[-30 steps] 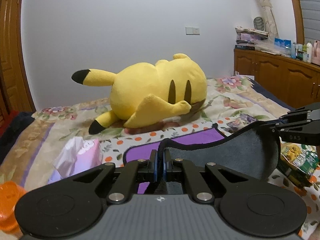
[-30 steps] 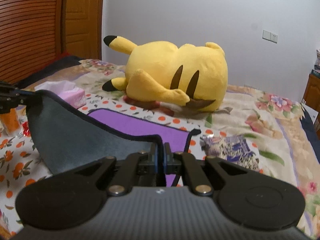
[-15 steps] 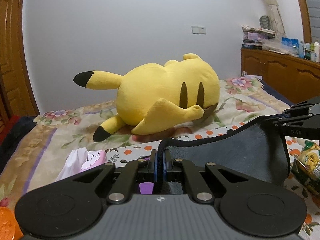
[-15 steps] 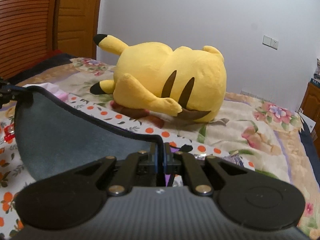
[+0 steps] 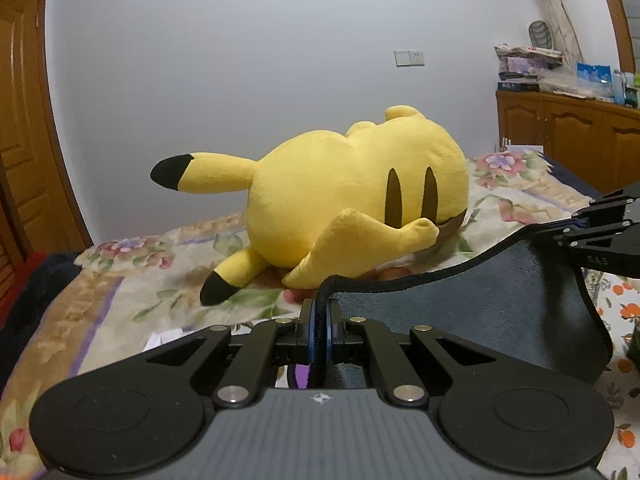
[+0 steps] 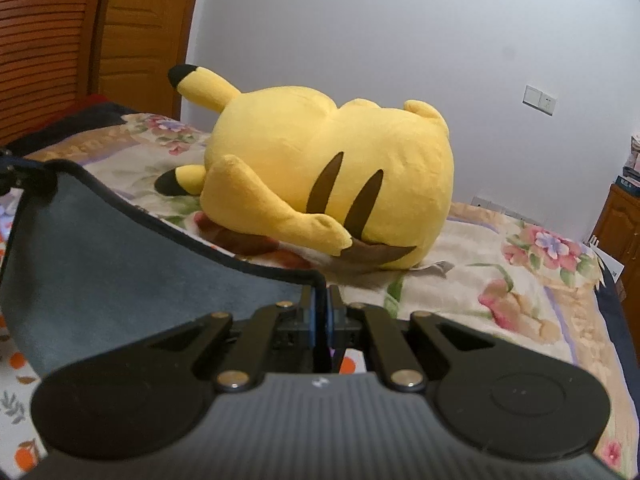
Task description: Fold towel
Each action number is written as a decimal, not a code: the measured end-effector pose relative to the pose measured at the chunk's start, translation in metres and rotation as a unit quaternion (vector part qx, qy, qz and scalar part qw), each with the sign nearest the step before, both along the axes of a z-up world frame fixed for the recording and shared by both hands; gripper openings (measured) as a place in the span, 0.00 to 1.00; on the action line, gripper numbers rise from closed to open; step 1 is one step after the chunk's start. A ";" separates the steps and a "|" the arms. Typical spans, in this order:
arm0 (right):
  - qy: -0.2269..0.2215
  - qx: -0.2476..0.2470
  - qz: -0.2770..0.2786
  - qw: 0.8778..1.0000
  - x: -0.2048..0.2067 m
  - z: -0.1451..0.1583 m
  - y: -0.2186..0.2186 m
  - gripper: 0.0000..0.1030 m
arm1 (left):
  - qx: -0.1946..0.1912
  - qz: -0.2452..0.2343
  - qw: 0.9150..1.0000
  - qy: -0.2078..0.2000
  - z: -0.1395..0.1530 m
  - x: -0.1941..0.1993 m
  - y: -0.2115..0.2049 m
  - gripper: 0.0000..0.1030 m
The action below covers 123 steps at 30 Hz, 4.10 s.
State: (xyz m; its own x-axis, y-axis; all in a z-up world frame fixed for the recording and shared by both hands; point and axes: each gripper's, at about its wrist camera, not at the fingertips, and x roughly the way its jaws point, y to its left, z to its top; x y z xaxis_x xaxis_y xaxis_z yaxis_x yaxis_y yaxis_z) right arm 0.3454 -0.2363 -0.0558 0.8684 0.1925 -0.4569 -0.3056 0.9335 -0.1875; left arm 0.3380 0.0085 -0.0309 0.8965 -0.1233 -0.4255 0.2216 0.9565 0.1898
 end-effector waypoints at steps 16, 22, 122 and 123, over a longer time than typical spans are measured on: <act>0.026 -0.036 0.001 0.999 0.039 -0.024 0.015 0.06 | -0.005 0.026 0.999 0.039 -0.040 0.054 0.005 0.06; 0.055 -0.065 -0.004 0.996 0.048 -0.038 0.026 0.06 | 0.003 0.031 0.998 0.057 -0.056 0.066 0.004 0.06; 0.046 0.089 -0.064 0.993 -0.267 0.062 -0.013 1.00 | -0.027 0.001 0.996 0.080 0.051 -0.256 -0.019 1.00; 0.044 0.089 -0.065 0.993 -0.269 0.061 -0.013 1.00 | -0.028 0.002 0.996 0.080 0.050 -0.258 -0.020 1.00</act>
